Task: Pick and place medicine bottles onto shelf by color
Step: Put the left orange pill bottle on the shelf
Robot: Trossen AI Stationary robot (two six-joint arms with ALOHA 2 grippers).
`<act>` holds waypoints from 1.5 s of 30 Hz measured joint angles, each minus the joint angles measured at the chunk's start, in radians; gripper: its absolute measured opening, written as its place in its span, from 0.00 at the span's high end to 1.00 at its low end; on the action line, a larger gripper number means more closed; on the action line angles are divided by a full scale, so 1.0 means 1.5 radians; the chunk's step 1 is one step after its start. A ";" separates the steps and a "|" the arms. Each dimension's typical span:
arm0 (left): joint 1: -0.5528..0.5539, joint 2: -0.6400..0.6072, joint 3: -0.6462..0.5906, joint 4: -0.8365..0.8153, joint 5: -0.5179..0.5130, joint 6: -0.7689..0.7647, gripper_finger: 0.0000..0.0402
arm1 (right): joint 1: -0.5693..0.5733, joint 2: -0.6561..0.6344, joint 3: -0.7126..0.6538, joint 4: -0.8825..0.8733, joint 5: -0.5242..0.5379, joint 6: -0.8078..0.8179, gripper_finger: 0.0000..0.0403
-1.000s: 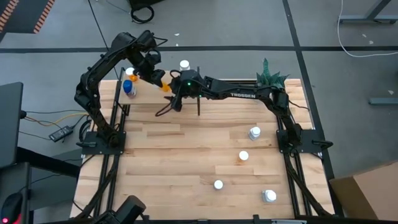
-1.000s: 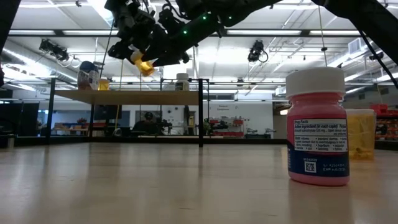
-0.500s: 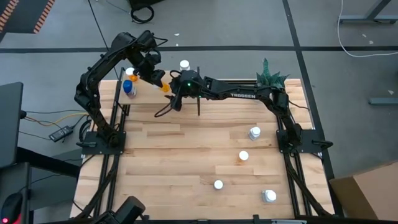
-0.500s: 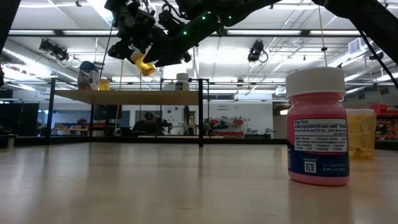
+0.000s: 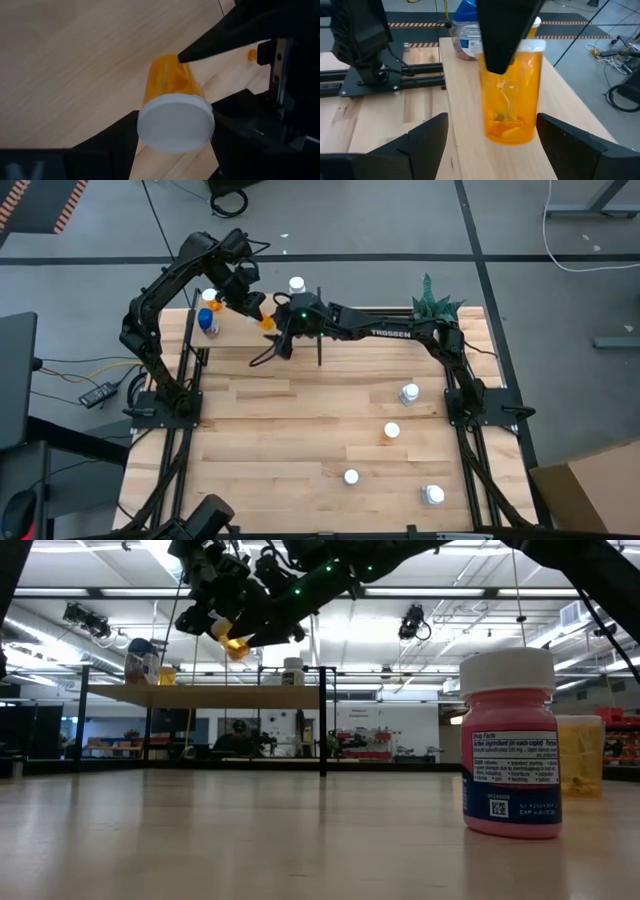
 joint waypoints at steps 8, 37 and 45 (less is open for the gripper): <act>0.000 0.000 0.000 0.011 -0.001 0.005 0.44 | 0.000 0.000 0.000 0.000 0.000 0.013 0.23; 0.073 0.053 0.000 0.008 -0.322 0.143 0.44 | 0.039 0.000 0.000 -0.002 0.010 0.050 0.23; 0.073 0.057 0.000 0.031 -0.323 0.146 0.41 | 0.043 0.000 0.000 -0.002 0.010 0.053 0.23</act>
